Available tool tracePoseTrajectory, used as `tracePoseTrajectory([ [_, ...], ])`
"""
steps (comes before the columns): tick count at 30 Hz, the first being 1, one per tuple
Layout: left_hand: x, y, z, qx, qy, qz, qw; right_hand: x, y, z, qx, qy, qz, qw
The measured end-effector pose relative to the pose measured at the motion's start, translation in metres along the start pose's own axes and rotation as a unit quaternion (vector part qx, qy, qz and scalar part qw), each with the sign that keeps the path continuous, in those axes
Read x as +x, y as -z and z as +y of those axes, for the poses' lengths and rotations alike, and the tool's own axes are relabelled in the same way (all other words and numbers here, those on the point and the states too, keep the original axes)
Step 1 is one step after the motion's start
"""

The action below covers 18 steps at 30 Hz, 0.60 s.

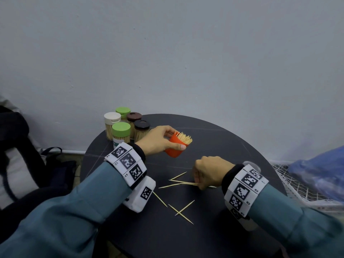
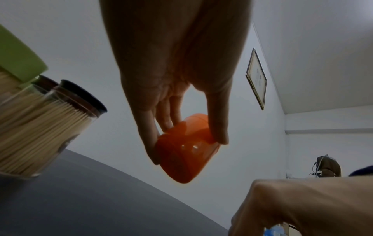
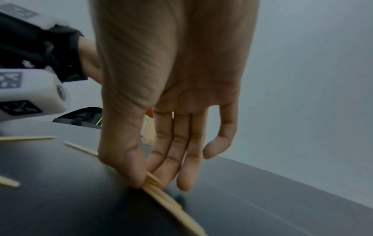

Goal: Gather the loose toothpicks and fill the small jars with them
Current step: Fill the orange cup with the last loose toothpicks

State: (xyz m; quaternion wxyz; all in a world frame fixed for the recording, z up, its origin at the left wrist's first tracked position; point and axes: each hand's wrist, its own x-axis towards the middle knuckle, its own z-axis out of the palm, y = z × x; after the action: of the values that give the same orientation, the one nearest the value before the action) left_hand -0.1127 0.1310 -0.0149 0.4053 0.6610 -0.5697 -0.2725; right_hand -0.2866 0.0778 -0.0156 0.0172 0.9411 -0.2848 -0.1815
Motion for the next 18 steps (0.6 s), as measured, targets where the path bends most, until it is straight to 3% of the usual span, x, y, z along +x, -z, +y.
tracePoseTrajectory([
  [5,0.0,0.002,0.0,0.003,-0.003,0.003,1.0,0.0,0.002,0.0,-0.036,0.001,-0.02,0.999],
  [9,-0.001,0.004,-0.002,-0.002,-0.003,0.006,1.0,-0.001,0.005,0.012,0.038,-0.002,-0.008,0.999],
  [13,-0.002,0.008,-0.004,-0.011,-0.002,0.01,1.0,-0.004,0.022,0.025,0.148,0.009,0.037,0.988],
  [18,-0.004,0.016,-0.009,-0.011,0.002,0.016,1.0,-0.007,0.057,0.042,0.207,0.005,0.142,0.968],
])
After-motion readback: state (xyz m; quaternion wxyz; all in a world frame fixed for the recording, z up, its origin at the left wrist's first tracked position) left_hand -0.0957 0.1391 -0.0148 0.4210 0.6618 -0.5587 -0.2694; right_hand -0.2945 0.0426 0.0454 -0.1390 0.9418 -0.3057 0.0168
